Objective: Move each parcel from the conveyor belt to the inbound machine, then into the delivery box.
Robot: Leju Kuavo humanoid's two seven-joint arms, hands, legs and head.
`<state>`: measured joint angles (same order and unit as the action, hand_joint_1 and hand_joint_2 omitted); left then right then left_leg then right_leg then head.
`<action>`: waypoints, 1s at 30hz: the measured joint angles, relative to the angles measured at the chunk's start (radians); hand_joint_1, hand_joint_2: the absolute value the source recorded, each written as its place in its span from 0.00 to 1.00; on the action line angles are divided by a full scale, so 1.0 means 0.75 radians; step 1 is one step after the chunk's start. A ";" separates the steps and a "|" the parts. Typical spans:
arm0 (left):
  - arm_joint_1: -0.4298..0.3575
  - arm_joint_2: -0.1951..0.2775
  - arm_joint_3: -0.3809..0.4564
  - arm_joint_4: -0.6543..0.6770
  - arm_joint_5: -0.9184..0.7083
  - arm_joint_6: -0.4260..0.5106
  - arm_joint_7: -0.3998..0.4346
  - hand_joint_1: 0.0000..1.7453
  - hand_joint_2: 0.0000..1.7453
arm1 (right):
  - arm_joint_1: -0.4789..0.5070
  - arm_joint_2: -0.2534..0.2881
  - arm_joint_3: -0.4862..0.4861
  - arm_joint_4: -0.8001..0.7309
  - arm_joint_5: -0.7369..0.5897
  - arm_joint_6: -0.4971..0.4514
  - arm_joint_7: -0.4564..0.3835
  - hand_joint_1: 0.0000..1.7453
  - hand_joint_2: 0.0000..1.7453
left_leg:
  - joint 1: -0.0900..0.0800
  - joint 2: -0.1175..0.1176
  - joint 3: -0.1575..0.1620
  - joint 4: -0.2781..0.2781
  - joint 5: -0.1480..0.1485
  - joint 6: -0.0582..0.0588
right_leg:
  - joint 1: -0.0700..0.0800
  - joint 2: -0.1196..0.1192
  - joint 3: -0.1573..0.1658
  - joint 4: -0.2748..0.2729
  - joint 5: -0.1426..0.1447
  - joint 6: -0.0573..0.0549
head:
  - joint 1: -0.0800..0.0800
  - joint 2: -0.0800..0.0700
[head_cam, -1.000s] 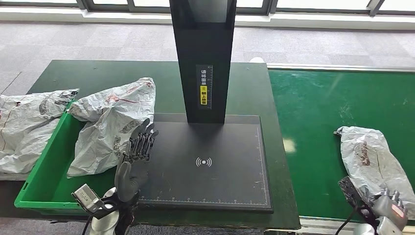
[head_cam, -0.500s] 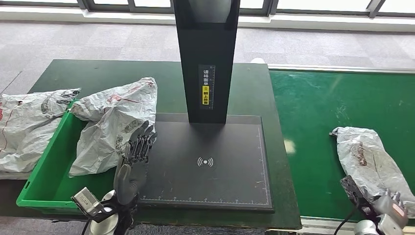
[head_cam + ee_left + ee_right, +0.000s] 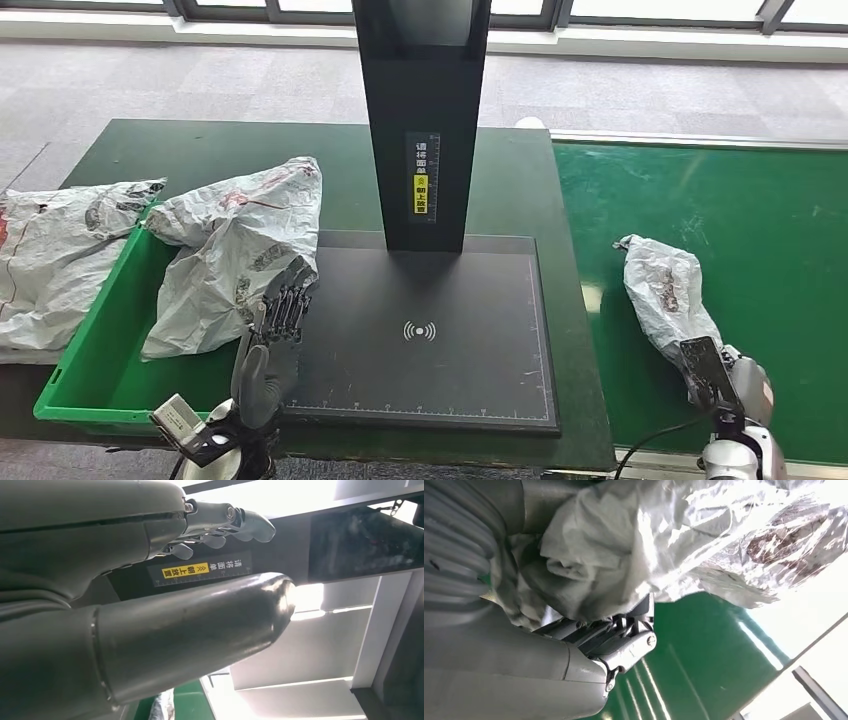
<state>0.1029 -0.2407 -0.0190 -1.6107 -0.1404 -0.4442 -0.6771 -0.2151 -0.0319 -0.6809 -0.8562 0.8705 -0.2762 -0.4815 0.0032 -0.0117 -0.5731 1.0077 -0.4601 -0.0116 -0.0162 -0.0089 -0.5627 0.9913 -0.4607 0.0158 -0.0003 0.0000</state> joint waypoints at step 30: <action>0.004 -0.001 0.001 -0.004 0.013 0.046 0.000 0.00 0.00 | 0.103 0.114 0.210 -0.330 -0.256 0.000 -0.154 1.00 1.00 | 0.000 0.002 -0.002 0.000 -0.001 -0.001 | -0.001 0.001 -0.003 0.000 -0.001 -0.001 | 0.000 0.000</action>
<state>0.1061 -0.2411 -0.0180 -1.6136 -0.1305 -0.4101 -0.6771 -0.1378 0.0534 -0.5234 -1.1036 0.6786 -0.2764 -0.5970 0.0029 -0.0104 -0.5749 1.0074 -0.4606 -0.0122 -0.0167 -0.0078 -0.5646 0.9914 -0.4613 0.0153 -0.0003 0.0000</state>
